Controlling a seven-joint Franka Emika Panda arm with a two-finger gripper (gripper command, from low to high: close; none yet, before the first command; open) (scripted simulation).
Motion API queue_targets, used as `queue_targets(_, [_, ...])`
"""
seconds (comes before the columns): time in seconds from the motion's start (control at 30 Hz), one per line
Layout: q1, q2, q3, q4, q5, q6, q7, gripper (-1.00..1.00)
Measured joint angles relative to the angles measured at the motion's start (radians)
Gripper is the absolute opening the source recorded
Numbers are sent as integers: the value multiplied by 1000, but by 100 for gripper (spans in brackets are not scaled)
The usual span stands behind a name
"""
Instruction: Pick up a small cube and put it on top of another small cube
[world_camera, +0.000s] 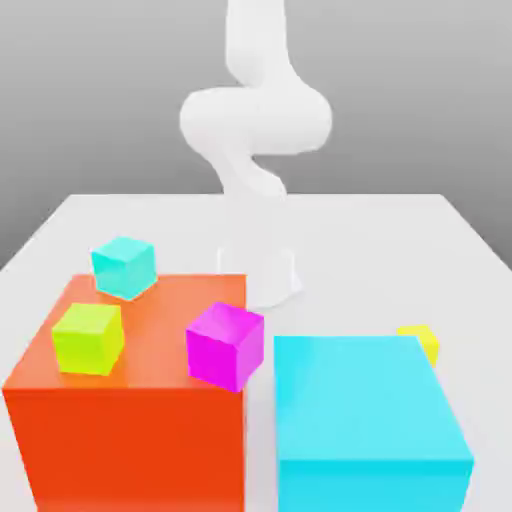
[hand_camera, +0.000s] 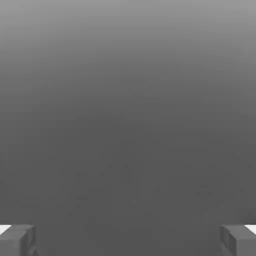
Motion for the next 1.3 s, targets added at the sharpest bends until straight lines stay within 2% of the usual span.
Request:
queue_targets(0.57, [532, 595, 170, -501, 37, 459, -696, 0])
queue_targets(0.63, [578, 704, 207, -535, 5, 538, -738, 0])
queue_targets(0.77, [644, 864, 113, -523, -128, 663, -663, 0])
queue_targets(0.83, [706, 937, 43, -511, -159, 723, -641, 0])
queue_targets(0.87, [728, 970, 17, -505, -171, 750, -632, -100])
queue_targets(1.1, [736, 977, 8, -504, -175, 755, -629, -100])
queue_targets(1.3, [686, 786, 97, -540, -35, 600, -731, -100])
